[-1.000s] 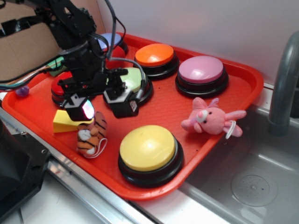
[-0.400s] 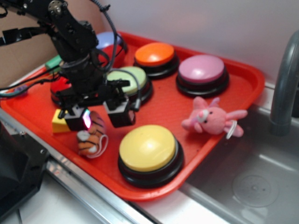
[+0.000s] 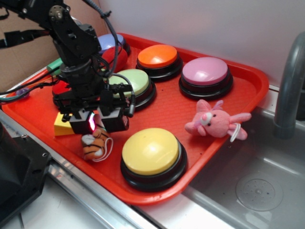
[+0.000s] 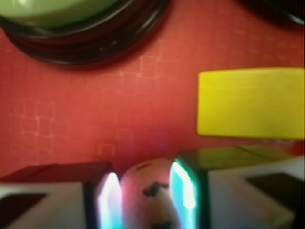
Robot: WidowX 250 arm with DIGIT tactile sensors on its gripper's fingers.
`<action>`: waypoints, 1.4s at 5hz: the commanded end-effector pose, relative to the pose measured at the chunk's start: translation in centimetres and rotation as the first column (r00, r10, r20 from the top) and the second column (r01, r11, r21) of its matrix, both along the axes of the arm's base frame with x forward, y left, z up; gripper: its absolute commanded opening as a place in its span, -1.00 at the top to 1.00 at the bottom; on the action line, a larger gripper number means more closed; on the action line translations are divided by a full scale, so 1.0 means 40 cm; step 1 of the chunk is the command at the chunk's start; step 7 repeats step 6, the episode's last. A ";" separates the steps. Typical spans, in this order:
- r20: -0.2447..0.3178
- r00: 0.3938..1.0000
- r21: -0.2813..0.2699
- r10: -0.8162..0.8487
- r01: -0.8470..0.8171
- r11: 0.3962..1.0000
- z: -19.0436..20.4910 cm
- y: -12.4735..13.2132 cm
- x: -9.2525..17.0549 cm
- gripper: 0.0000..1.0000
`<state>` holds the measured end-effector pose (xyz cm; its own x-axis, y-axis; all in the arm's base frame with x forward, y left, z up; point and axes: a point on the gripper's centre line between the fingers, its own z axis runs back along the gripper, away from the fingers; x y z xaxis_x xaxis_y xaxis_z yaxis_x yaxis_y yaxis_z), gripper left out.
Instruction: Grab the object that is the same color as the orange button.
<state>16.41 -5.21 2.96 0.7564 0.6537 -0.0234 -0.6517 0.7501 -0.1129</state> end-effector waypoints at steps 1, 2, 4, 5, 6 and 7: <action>0.106 0.988 -0.017 -0.117 0.119 0.993 0.142 0.037 0.046 1.00; 0.118 0.929 -0.007 -0.350 0.353 0.936 0.223 0.054 0.083 1.00; 0.174 0.727 0.044 -0.665 0.668 0.743 0.352 0.097 0.118 1.00; 0.190 0.664 0.105 -0.724 0.719 0.687 0.373 0.094 0.111 1.00; 0.110 0.706 0.143 -0.700 0.685 0.714 0.379 0.096 0.097 1.00; 0.110 0.706 0.143 -0.700 0.685 0.714 0.379 0.096 0.097 1.00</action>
